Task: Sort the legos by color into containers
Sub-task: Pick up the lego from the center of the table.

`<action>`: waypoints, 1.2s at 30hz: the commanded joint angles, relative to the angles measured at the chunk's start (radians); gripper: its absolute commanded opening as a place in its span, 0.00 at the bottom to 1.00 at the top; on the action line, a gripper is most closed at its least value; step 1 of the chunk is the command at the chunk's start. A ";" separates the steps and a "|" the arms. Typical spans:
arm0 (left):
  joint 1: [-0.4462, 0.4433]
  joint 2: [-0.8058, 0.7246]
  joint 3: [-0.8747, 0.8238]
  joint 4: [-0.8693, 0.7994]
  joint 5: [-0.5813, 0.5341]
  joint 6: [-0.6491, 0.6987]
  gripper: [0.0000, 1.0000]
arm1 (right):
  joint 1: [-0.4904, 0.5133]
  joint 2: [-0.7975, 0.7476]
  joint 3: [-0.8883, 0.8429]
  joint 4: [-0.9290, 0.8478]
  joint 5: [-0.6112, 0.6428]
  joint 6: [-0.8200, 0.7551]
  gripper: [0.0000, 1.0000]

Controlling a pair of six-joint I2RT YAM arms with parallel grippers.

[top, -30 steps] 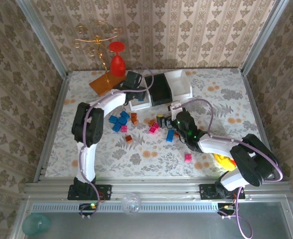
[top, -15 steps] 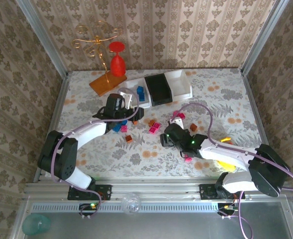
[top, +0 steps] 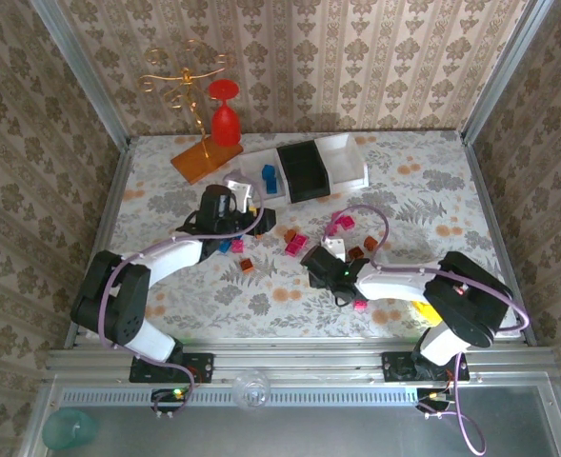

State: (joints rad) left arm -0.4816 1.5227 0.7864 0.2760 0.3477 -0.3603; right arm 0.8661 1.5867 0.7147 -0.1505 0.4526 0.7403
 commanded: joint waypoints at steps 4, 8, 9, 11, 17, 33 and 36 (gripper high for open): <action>0.018 -0.055 -0.033 0.032 0.000 -0.026 0.72 | -0.024 0.084 0.048 0.101 0.049 0.034 0.65; 0.019 -0.066 -0.043 0.028 0.000 -0.027 0.72 | -0.039 0.123 0.072 0.133 0.058 0.024 0.58; 0.044 -0.068 -0.044 0.027 -0.002 -0.029 0.72 | -0.042 0.131 0.079 0.139 0.058 0.019 0.55; 0.050 -0.072 -0.050 0.025 -0.006 -0.031 0.72 | -0.043 0.143 0.095 0.141 0.058 0.005 0.50; 0.072 -0.092 -0.055 -0.007 -0.032 -0.032 0.72 | -0.043 0.098 0.128 0.151 -0.017 -0.055 0.36; 0.150 -0.173 -0.076 -0.029 -0.044 -0.035 0.72 | -0.219 -0.099 0.131 0.373 -0.561 -0.193 0.32; 0.155 -0.180 -0.088 -0.026 -0.048 -0.033 0.73 | -0.265 -0.109 0.106 0.466 -0.720 -0.263 0.33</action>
State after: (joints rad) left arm -0.3374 1.3705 0.7193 0.2661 0.3065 -0.3752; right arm 0.6281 1.5131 0.8383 0.1936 -0.0589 0.5659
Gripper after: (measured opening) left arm 0.725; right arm 0.338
